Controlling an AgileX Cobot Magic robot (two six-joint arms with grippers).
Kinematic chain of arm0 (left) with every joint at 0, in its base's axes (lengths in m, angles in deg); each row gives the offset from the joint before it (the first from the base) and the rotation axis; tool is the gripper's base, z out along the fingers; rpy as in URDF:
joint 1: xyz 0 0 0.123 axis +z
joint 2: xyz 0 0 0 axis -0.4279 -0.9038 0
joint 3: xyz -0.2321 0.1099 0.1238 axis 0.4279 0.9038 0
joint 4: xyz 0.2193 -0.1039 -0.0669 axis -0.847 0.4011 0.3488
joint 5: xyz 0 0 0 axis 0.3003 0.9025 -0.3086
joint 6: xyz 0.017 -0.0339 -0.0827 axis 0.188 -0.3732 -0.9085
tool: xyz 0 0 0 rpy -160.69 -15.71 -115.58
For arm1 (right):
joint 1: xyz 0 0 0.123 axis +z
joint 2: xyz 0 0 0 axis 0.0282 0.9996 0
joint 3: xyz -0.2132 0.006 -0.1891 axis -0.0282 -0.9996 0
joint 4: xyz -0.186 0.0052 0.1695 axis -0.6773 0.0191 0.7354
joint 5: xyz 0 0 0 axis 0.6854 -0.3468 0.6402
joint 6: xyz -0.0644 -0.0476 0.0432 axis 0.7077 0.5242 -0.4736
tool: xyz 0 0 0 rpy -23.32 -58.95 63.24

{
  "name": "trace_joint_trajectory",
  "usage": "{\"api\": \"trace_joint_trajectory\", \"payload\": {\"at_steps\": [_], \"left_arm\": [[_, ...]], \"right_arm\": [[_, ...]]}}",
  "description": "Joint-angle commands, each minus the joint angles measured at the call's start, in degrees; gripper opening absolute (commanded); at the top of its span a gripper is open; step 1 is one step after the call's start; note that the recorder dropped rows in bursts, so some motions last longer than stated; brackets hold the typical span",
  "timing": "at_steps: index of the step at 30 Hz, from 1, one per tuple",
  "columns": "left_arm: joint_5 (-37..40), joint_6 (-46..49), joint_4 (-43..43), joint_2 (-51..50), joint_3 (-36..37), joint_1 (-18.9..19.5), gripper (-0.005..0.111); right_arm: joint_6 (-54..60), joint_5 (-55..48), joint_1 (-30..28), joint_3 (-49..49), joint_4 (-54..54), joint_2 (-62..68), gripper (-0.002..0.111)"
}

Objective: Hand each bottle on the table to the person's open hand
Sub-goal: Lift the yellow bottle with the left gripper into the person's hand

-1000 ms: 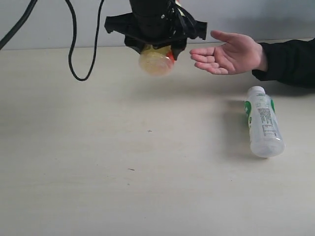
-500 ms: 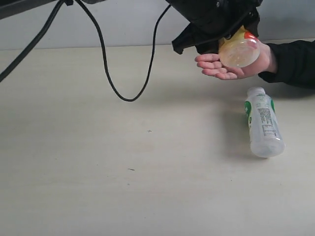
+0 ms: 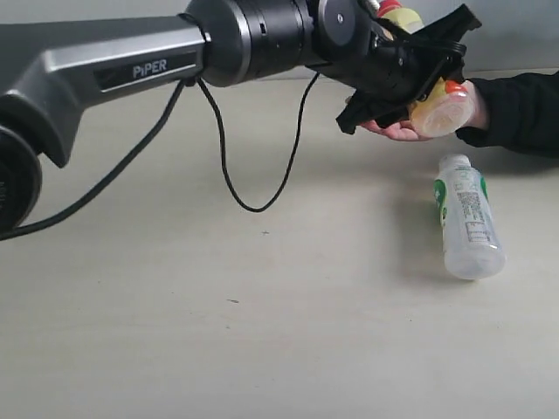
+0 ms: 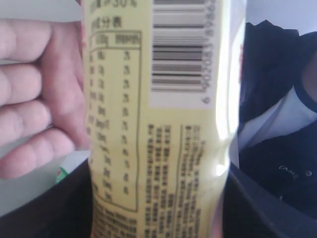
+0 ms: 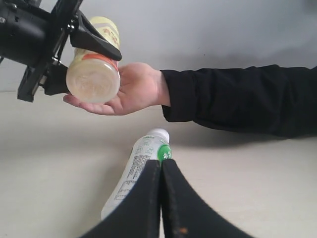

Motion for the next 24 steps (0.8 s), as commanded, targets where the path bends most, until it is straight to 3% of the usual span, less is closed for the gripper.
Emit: {"api": "trace_joint_trajectory", "payload": {"at_steps": [1,6,9,11,17,18,24], "left_arm": [[-4.4,-0.3,2.7,-2.3,-0.2,0.1,0.0],[-5.5,-0.4,3.3,-4.1,-0.2,0.6,0.0],[-5.5,-0.2,3.3,-4.4,-0.2,0.9,0.01],[-5.5,-0.1,3.3,-4.4,-0.2,1.1,0.028],[-5.5,-0.1,3.3,-4.4,-0.2,1.1,0.101],[-5.4,-0.1,3.3,-4.4,-0.2,1.1,0.105],[-2.1,2.0,3.2,-3.3,-0.2,1.1,0.101]], "right_arm": [[0.0,0.5,0.1,-0.3,0.1,0.0,0.0],[0.0,0.5,0.1,-0.3,0.1,0.0,0.0],[0.0,0.5,0.1,-0.3,0.1,0.0,0.0],[0.0,0.5,0.1,-0.3,0.1,0.0,0.0],[0.0,0.5,0.1,-0.3,0.1,0.0,0.0],[0.0,0.5,0.1,-0.3,0.1,0.0,0.0],[0.0,0.5,0.1,-0.3,0.1,0.0,0.0]]}}
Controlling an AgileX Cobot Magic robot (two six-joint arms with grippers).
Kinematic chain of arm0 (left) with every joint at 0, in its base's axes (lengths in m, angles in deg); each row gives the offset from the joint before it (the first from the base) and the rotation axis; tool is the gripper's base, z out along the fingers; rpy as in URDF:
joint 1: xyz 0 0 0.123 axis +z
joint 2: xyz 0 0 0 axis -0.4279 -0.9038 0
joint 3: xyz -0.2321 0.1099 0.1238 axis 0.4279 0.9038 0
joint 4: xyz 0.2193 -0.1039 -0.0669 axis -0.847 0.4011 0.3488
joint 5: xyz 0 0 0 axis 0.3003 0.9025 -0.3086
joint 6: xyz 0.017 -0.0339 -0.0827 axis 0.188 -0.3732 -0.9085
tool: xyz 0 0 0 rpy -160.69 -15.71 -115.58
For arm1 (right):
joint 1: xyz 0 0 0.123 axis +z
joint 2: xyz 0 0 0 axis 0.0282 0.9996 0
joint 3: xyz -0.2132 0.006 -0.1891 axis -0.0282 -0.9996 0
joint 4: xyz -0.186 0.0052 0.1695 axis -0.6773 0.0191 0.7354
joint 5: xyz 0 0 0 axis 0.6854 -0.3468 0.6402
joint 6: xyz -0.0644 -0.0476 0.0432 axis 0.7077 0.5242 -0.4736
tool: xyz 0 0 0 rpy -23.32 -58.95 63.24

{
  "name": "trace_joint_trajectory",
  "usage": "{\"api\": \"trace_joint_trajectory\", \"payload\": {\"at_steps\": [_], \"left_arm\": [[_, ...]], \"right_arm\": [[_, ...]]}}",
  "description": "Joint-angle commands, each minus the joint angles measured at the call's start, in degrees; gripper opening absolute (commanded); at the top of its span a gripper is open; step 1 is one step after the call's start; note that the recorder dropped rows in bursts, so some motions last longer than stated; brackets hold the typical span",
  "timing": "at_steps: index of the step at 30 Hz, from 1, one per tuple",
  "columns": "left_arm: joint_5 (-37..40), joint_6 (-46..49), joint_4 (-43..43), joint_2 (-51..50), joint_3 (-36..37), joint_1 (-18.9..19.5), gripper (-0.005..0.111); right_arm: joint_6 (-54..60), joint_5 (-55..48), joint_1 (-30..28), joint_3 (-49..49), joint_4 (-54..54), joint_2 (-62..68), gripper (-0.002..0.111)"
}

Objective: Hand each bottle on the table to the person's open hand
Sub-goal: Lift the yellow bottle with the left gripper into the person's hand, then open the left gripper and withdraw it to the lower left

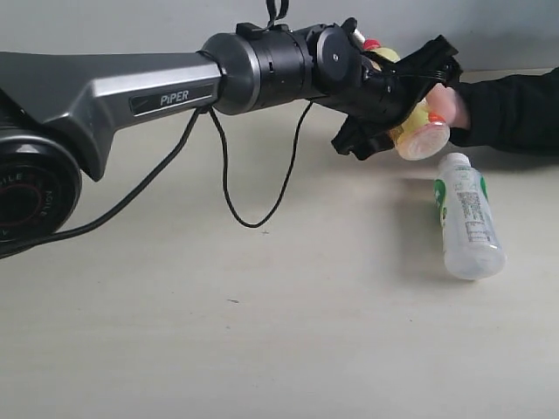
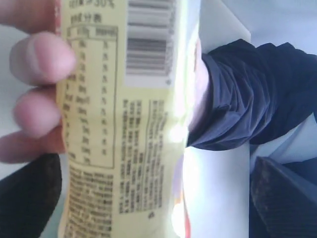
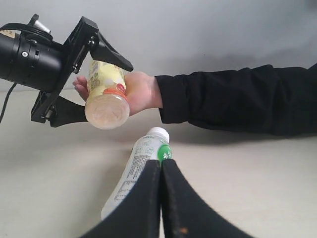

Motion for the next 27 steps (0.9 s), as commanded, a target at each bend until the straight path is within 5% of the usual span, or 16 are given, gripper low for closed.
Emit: {"api": "trace_joint_trajectory", "payload": {"at_steps": [1,7,11,12,14,16,21,27], "left_arm": [[2.8,3.1,-0.2,1.7,-0.2,0.2,0.101],[12.0,19.4,-0.5,8.4,-0.2,0.2,0.101],[24.8,33.7,-1.6,14.7,-0.2,0.2,0.097],[26.7,34.6,-2.2,15.7,-0.2,0.2,0.09],[30.2,38.2,-2.6,17.7,-0.2,0.2,0.059],[35.1,39.9,-2.9,19.4,0.0,0.2,0.001],[33.2,45.3,-2.2,23.6,7.2,-0.4,0.0],[17.9,53.3,1.4,32.9,25.3,-1.4,0.0]], "right_arm": [[0.0,0.5,0.1,-0.3,0.1,0.0,0.0],[0.0,0.5,0.1,-0.3,0.1,0.0,0.0],[0.0,0.5,0.1,-0.3,0.1,0.0,0.0],[0.0,0.5,0.1,-0.3,0.1,0.0,0.0],[0.0,0.5,0.1,-0.3,0.1,0.0,0.0],[0.0,0.5,0.1,-0.3,0.1,0.0,0.0],[0.0,0.5,0.1,-0.3,0.1,0.0,0.0],[0.0,0.4,0.1,-0.3,0.1,0.0,0.0]]}}
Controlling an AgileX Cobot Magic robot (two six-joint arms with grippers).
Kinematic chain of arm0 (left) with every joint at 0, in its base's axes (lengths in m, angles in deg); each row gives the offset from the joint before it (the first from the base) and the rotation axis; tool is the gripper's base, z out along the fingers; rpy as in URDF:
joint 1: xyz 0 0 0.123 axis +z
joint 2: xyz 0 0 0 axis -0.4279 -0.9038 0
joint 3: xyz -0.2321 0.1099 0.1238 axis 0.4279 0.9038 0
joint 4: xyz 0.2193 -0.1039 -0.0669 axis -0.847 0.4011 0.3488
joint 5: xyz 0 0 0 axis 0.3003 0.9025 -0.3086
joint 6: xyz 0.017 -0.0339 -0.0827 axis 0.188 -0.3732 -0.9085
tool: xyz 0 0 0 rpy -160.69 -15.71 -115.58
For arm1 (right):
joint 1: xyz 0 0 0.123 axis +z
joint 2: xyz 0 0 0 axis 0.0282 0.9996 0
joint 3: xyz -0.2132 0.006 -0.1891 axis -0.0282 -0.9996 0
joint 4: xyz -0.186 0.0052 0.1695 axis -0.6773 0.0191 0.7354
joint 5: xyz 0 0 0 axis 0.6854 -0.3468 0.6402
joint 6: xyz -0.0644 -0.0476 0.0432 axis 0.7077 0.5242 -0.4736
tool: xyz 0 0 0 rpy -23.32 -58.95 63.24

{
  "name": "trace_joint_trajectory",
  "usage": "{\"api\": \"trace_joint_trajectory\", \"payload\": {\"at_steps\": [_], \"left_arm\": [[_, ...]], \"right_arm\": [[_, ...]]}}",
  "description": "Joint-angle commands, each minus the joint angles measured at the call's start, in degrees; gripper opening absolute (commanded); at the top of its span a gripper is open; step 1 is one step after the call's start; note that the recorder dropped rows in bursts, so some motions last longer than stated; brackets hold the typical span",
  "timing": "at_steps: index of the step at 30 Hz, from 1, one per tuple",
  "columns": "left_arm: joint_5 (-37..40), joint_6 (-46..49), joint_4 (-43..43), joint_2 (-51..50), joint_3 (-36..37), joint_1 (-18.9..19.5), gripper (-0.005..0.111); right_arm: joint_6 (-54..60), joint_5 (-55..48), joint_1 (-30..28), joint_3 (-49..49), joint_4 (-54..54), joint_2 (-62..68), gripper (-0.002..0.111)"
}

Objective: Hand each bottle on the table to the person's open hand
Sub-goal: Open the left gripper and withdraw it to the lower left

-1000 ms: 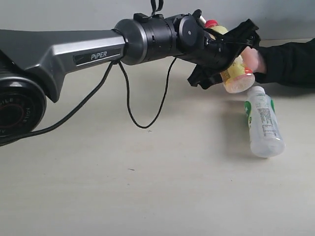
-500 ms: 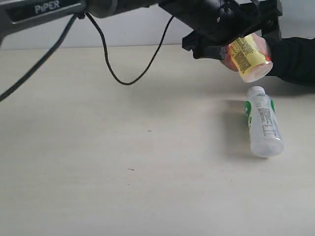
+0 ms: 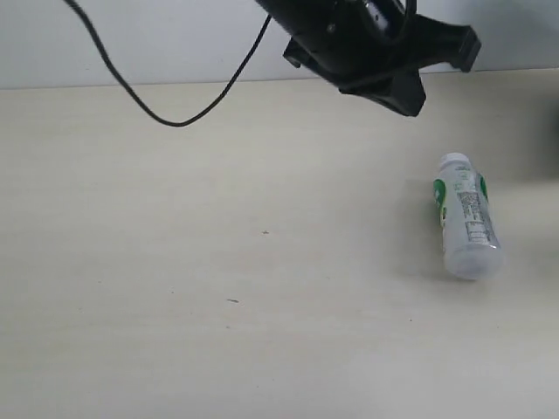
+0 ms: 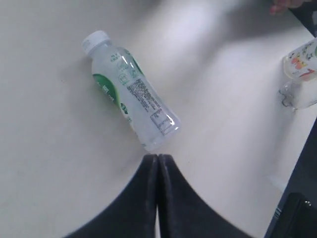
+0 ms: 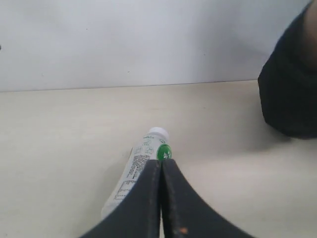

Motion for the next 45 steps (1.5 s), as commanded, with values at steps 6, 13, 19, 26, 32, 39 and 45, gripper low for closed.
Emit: {"api": "trace_joint_trajectory", "payload": {"at_steps": [6,13,19,26,32,39,45], "left_arm": [[-33.2,9.7,3.9,28.7,44.3,-0.5,0.0],[-61.0,8.0,4.1,55.0,81.5,-0.5,0.0],[-61.8,8.0,4.1,63.0,90.9,-0.5,0.0],[-60.9,8.0,3.8,63.2,92.1,-0.5,0.0],[-60.9,8.0,3.8,63.2,92.1,-0.5,0.0],[-60.9,8.0,3.8,63.2,92.1,-0.5,0.0],[-60.9,8.0,3.8,63.2,92.1,-0.5,0.0]], "right_arm": [[0.0,0.4,0.1,-0.3,0.1,0.0,0.0],[0.0,0.4,0.1,-0.3,0.1,0.0,0.0],[0.0,0.4,0.1,-0.3,0.1,0.0,0.0],[0.0,7.6,0.1,-0.3,0.1,0.0,0.0],[-2.4,15.2,0.1,-0.3,0.1,0.0,0.0],[-3.9,16.5,0.1,-0.3,0.4,0.0,0.0],[-17.0,27.0,0.1,-0.3,9.2,0.0,0.0]]}}
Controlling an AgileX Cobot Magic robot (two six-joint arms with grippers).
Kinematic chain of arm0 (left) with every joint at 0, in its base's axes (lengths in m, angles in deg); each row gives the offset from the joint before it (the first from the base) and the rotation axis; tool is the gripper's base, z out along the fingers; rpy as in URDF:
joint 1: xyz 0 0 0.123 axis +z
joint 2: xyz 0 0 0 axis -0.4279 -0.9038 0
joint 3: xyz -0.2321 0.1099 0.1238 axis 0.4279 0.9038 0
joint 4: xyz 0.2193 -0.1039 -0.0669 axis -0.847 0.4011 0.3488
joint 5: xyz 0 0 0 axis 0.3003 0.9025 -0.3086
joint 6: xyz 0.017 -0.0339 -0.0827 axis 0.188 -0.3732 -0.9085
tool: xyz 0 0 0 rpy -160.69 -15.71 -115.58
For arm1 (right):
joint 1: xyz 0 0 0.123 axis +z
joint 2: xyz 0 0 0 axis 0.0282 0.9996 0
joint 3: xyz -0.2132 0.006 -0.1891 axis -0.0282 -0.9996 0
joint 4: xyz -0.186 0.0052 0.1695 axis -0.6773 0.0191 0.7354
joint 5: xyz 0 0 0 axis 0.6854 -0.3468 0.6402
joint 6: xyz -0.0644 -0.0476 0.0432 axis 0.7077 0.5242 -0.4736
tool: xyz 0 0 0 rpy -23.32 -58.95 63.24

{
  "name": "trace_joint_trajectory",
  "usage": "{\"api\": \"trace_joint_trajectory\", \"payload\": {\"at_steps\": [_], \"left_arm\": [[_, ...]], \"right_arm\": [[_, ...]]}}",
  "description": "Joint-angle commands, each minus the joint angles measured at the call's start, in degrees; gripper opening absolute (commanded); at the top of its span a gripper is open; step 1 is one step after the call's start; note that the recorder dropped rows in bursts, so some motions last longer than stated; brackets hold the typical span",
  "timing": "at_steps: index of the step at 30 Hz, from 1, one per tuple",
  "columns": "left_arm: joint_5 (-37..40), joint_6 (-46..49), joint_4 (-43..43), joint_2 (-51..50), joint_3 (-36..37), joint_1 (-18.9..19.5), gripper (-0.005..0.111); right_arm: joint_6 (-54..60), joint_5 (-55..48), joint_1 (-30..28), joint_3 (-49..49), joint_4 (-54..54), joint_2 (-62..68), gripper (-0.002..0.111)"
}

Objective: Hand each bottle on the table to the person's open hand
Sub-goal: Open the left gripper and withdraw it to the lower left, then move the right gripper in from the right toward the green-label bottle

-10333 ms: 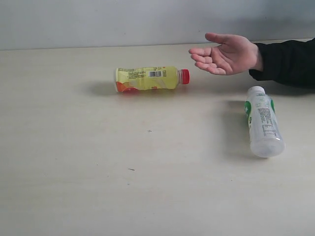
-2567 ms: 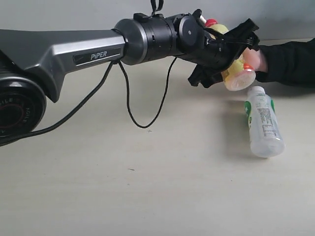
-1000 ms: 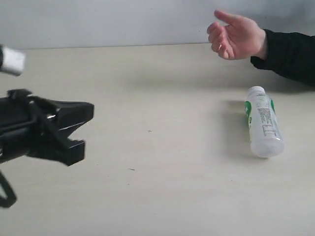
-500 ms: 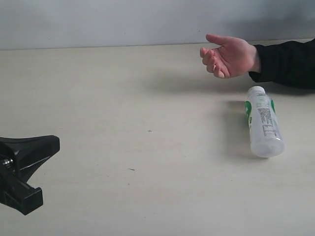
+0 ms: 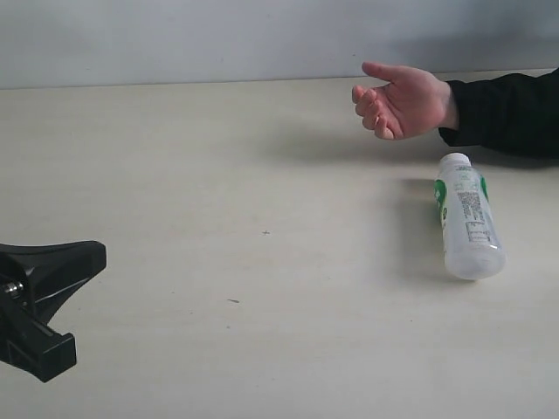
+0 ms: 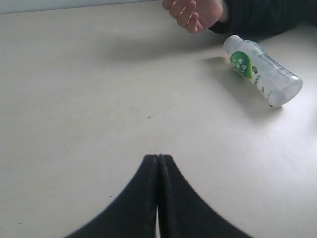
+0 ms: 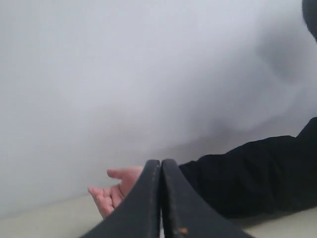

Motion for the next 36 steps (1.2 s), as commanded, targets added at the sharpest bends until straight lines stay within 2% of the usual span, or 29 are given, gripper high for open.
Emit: {"api": "trace_joint_trajectory", "payload": {"at_steps": [1,7,12,17,20,24,27,29,32,36], "left_arm": [[-0.4,-0.3,-0.1,0.4,0.3,-0.1,0.0],[-0.4,-0.3,-0.1,0.4,0.3,-0.1,0.0],[-0.4,-0.3,-0.1,0.4,0.3,-0.1,0.0],[-0.4,-0.3,-0.1,0.4,0.3,-0.1,0.0],[-0.4,-0.3,-0.1,0.4,0.3,-0.1,0.0],[-0.4,-0.3,-0.1,0.4,0.3,-0.1,0.0],[-0.4,-0.3,-0.1,0.4,0.3,-0.1,0.0],[-0.4,-0.3,-0.1,0.4,0.3,-0.1,0.0],[-0.4,-0.3,-0.1,0.4,0.3,-0.1,0.0],[-0.4,-0.3,-0.1,0.4,0.3,-0.1,0.0]], "right_arm": [[-10.5,9.6,0.1,-0.3,4.4,0.0,0.0],[-11.6,10.5,0.1,-0.3,2.8,1.7,0.0],[-13.0,2.4,0.1,3.6,2.5,5.3,0.0],[-10.9,-4.5,0.1,12.8,2.3,12.9,0.0],[-8.5,-8.5,0.1,19.9,2.2,22.0,0.0],[-1.4,-24.2,0.1,31.3,-1.4,36.2,0.0],[-1.2,-42.8,0.1,40.7,-5.3,48.7,0.0],[-1.2,-50.7,0.1,45.1,-5.6,55.2,0.0],[-1.2,-55.5,0.1,49.4,-5.6,63.0,0.0],[-1.2,-55.6,0.1,50.0,-4.5,68.3,0.0]]}}
